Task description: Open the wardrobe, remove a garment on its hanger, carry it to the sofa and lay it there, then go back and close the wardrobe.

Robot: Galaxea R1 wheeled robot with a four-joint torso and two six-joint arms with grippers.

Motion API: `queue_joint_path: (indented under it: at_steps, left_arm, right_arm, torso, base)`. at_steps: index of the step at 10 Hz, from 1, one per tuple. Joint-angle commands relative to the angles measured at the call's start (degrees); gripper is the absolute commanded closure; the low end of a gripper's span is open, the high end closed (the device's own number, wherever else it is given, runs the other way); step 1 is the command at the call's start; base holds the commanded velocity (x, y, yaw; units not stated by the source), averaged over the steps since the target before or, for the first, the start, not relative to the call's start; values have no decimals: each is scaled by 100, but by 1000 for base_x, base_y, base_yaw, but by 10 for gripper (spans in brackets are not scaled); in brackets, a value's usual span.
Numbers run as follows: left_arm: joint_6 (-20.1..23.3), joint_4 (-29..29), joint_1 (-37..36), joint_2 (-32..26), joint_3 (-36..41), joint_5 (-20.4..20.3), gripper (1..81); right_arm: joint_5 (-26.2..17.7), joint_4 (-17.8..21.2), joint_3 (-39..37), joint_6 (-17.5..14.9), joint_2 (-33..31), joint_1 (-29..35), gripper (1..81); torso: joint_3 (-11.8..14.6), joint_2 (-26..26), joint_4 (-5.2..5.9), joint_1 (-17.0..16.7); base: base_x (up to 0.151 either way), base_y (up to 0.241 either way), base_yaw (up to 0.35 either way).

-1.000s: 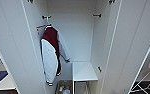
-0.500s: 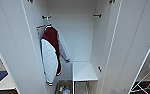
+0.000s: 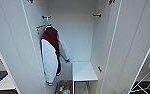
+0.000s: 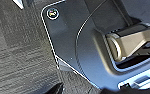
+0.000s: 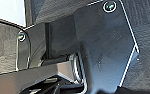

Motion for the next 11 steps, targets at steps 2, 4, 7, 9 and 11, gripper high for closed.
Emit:
queue_joint_path:
  at_steps: [2, 4, 7, 9, 11]
  left_arm:
    - [4502, -4718, -260, -270, 887, -194, 10]
    - [4493, -4657, -339, -691, 1472, -697, 10]
    - [4502, -4560, -479, -2213, 3758, -697, 10]
    - [4484, -4569, -680, -3134, 4963, -697, 10]
    - [4476, -4621, -909, -4055, 5989, -706, 10]
  right_arm:
    - [-294, 39, 1729, 51, -1305, 376, 10]
    - [-251, 56, 2625, 68, -2079, 517, 10]
    - [-48, 441, 3653, 95, -3097, 771, 10]
    - [-48, 584, 4226, 104, -3627, 1043, 10]
    - [-48, 741, 4885, 104, -4294, 1280, 10]
  torso:
    - [0, 0, 0, 0]
    - [0, 0, 0, 0]
    - [0, 0, 0, 0]
    - [0, 0, 0, 0]
    - [0, 0, 0, 0]
  base:
    - [0, 0, 0]
    - [0, 0, 0]
    - [0, 0, 0]
    - [0, 0, 0]
    - [0, 0, 0]
